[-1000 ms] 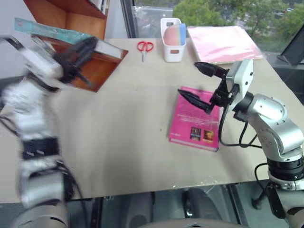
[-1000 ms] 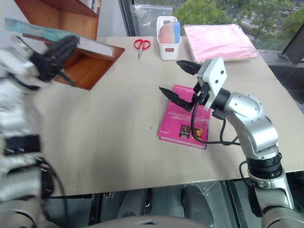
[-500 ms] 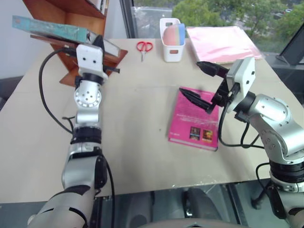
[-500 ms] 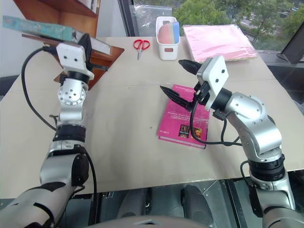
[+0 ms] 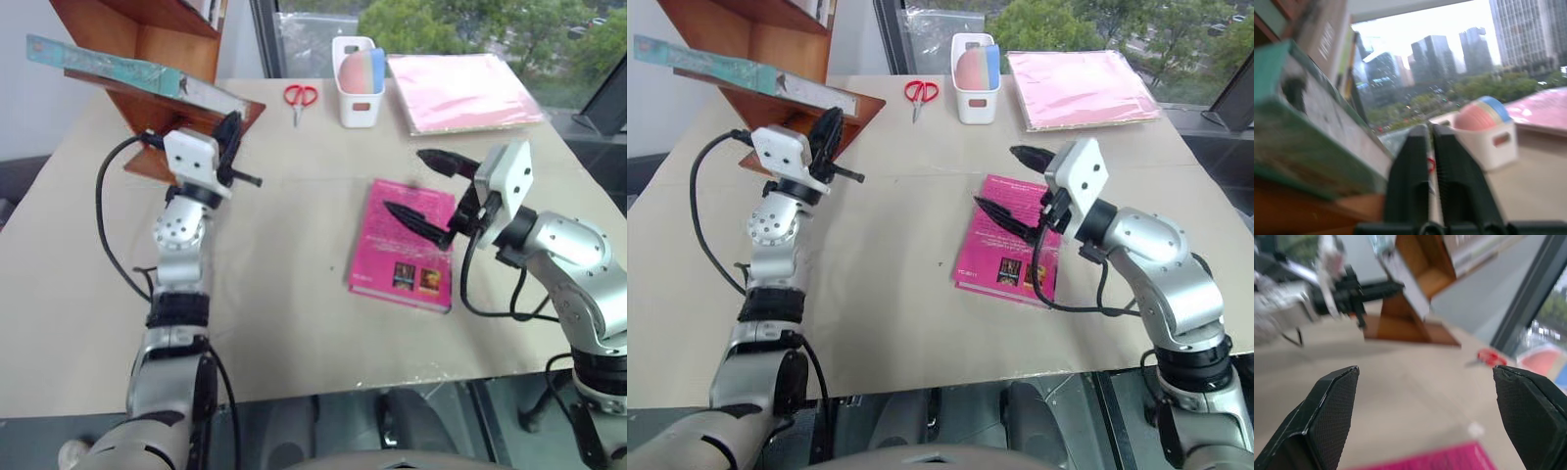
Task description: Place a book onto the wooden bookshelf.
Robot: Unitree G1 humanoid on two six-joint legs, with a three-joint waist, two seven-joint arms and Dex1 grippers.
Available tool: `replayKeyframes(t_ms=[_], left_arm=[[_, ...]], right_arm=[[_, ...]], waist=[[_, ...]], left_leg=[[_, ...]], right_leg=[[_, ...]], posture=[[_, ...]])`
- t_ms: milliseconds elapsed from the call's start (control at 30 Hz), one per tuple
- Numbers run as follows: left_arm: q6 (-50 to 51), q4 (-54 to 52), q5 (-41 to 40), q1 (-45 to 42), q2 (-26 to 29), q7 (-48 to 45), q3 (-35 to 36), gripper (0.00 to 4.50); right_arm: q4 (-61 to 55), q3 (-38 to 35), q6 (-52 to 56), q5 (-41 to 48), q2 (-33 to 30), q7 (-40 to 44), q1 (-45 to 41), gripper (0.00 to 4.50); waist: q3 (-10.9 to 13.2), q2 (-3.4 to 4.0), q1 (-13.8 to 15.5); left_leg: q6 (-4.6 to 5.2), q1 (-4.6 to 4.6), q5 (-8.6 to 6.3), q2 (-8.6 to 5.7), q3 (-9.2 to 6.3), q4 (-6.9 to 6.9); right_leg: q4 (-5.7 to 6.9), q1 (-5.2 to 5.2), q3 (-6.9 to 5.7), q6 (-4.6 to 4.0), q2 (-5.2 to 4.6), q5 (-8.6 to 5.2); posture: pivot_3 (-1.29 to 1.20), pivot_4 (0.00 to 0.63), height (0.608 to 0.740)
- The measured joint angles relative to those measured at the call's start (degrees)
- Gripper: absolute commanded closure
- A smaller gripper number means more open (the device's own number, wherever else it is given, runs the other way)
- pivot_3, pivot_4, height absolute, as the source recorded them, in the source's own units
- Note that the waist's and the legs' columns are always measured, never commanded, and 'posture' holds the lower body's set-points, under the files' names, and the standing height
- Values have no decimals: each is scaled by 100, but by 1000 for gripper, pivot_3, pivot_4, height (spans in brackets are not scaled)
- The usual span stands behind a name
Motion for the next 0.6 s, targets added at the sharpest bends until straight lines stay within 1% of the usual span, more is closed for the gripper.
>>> replayKeyframes(t_ms=[67,133,200,267,300,400,467,533,600], left_arm=[[555,-585,-392,521,28,-245,13,1859],[1094,-1171,-747,1080,199,-469,45,837],[1562,-1647,-1051,1542,398,-668,126,32],[1982,-2295,-1410,2292,718,-994,265,32],[2135,-2445,-1515,2692,902,-1158,399,32],[2425,-2619,-1722,3473,1308,-1547,800,32],[2587,-2689,-1852,3837,1609,-1850,1036,32],[2698,-2718,-1935,3966,1756,-2022,1283,32],[2759,-2813,-1995,4054,1848,-2131,1412,32]], right_arm=[[-25,-227,104,109,-190,98,366,0],[-37,-556,175,181,-517,233,901,0],[-45,-867,205,177,-737,343,1362,0],[-63,-1227,71,79,-962,471,1953,0],[28,-1459,14,-22,-1034,524,2239,0],[235,-1902,-225,-184,-1199,735,2785,0],[289,-2108,-361,-222,-1300,949,3057,0],[368,-2260,-430,-222,-1346,1085,3135,0],[396,-2353,-460,-226,-1412,1185,3218,0]], waist=[[0,0,-1],[0,0,2],[0,1,0],[-3,4,-22],[-3,4,-31],[-2,6,-20],[0,7,-6],[2,10,-2],[1,10,-2]], left_leg=[[0,0,0,0,-1,-5],[0,2,0,0,-5,-12],[0,11,0,0,-8,-15],[0,20,-1,2,-5,-31],[0,28,-1,2,-1,-36],[0,38,-1,3,-2,-41],[-1,62,-2,5,-1,-44],[-1,108,-3,3,6,-48],[-3,109,-4,4,14,-47]], right_leg=[[-5,1,-1,0,0,0],[-15,6,-6,0,-1,0],[-23,18,-8,0,-1,0],[-47,32,-6,0,-3,0],[-52,38,-4,0,-3,0],[-54,43,-6,-3,-2,-4],[-63,68,-8,-4,-4,-6],[-73,114,-5,-12,-14,-28],[-78,115,-1,-8,-25,-30]], posture=[[0,150,740],[0,150,740],[0,150,740],[0,150,740],[0,150,740],[0,150,740],[0,150,740],[0,150,740],[0,150,740]])
